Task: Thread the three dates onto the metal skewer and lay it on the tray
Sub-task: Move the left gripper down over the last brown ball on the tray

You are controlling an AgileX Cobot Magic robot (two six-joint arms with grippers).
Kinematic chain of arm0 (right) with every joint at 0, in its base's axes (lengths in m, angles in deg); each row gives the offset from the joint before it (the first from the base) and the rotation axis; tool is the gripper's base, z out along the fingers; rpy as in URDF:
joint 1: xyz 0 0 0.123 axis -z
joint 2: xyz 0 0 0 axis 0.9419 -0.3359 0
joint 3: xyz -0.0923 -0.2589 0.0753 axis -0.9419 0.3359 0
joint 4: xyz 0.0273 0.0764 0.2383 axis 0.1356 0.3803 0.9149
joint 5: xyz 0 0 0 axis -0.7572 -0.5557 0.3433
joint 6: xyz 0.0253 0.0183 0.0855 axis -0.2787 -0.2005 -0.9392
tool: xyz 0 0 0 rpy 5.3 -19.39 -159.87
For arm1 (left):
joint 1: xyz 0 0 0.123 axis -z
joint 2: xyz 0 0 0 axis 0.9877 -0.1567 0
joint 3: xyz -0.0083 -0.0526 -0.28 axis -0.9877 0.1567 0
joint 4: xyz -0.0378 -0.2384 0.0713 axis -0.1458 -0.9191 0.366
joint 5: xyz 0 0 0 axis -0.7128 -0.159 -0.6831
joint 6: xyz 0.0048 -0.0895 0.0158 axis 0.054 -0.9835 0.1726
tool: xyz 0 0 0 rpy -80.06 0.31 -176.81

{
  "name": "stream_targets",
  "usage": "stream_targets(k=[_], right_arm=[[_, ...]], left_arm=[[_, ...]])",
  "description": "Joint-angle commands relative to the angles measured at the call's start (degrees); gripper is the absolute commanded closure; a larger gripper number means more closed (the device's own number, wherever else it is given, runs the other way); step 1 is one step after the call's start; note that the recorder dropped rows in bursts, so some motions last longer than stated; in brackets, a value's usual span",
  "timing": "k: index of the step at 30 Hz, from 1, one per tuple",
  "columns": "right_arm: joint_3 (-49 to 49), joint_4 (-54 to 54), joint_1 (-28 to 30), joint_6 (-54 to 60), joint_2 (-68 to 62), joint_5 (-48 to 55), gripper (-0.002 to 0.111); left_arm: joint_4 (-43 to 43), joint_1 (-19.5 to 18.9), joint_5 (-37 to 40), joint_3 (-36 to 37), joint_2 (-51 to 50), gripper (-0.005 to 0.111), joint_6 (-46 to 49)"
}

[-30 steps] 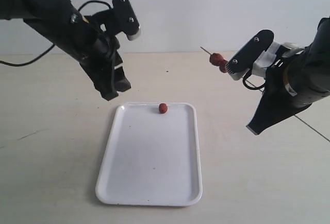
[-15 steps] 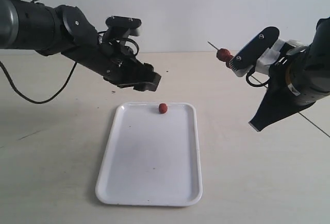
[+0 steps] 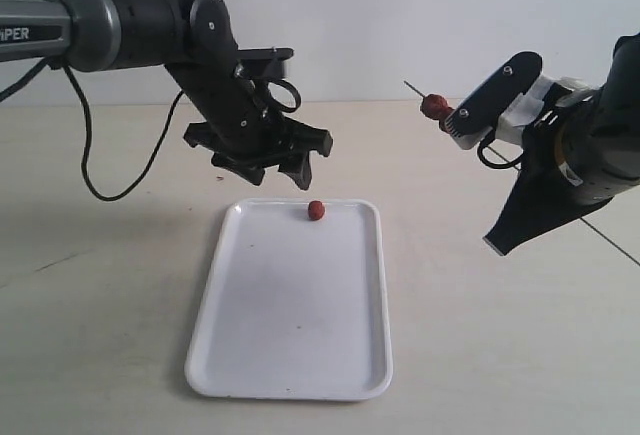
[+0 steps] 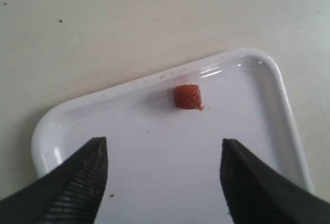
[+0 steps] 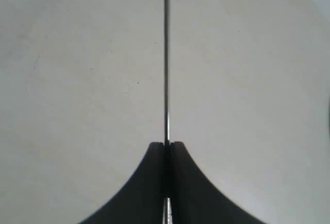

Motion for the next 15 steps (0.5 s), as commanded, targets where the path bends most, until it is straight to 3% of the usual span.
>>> stream_targets(k=[1, 15], right_arm=[[-0.4, -0.8, 0.3, -1.0, 0.2, 0.5, 0.108], [-0.4, -4.3, 0.3, -7.5, 0.2, 4.3, 0.108]], left_arm=[[1.0, 1.5, 2.8, -4.6, -2.6, 0.045, -2.1], [2.4, 1.9, 6.7, -12.4, -10.0, 0.045, -4.9]])
